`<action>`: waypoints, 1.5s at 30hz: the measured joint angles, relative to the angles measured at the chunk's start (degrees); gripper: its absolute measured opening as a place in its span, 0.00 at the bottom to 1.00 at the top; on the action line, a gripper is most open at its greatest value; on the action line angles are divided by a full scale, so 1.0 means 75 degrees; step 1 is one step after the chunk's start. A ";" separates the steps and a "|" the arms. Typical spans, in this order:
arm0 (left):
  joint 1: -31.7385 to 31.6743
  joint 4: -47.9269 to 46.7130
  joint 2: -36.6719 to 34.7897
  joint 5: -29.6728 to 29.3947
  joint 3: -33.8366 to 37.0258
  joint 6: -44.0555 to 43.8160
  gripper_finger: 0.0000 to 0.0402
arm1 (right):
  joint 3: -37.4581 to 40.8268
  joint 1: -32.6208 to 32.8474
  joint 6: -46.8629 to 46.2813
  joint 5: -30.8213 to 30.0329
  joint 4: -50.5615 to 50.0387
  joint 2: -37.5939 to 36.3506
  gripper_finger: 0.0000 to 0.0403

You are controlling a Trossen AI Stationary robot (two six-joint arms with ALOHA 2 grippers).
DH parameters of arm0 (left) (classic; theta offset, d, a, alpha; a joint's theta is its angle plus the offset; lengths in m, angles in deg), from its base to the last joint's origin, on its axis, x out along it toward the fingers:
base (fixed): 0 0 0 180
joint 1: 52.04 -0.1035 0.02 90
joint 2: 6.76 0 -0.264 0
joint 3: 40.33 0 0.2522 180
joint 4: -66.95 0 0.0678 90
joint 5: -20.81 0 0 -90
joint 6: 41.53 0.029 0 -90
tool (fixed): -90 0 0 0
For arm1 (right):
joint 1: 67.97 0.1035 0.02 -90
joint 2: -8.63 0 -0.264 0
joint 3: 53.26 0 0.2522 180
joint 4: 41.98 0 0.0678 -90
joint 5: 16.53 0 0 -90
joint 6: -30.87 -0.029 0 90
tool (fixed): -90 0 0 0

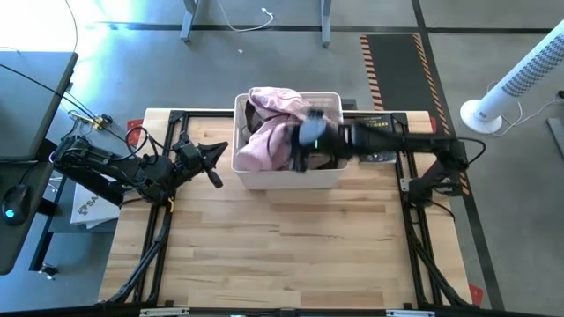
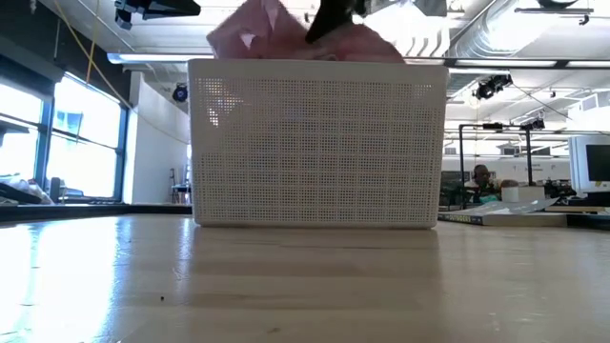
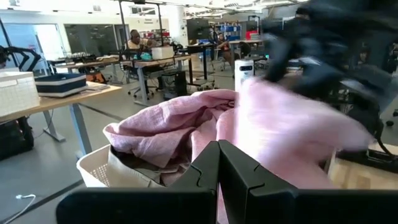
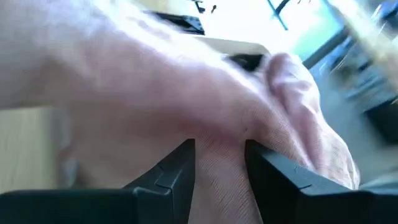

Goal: Sort clothes
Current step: Put the pink shirt into the white bin

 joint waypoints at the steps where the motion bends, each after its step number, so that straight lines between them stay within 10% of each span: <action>1: 0.0000 -0.0003 0.0000 0.0003 0.0000 -0.0030 0.00 | -0.0003 -0.0356 -0.0244 0.0448 0.0029 0.0000 0.34; 7: 0.0000 -0.0131 0.0000 -0.0001 0.0000 -0.0035 0.00 | 0.0382 -0.1990 -0.1448 0.2872 -0.0226 0.0444 0.34; 18: 0.0000 -0.0163 -0.0002 -0.0082 0.0000 -0.0035 0.00 | 0.1522 -0.1859 -0.0951 0.3190 -0.0025 0.1733 0.34; 32: 0.0000 -0.0169 0.0000 -0.0128 0.0000 -0.0059 0.00 | -0.2743 -0.1394 -0.0305 0.3196 -0.2798 0.1032 0.34; 45: 0.0000 -0.0179 -0.0002 -0.0141 0.0000 -0.0101 0.00 | -0.1457 -0.2457 -0.0501 0.3569 0.1832 0.1716 0.34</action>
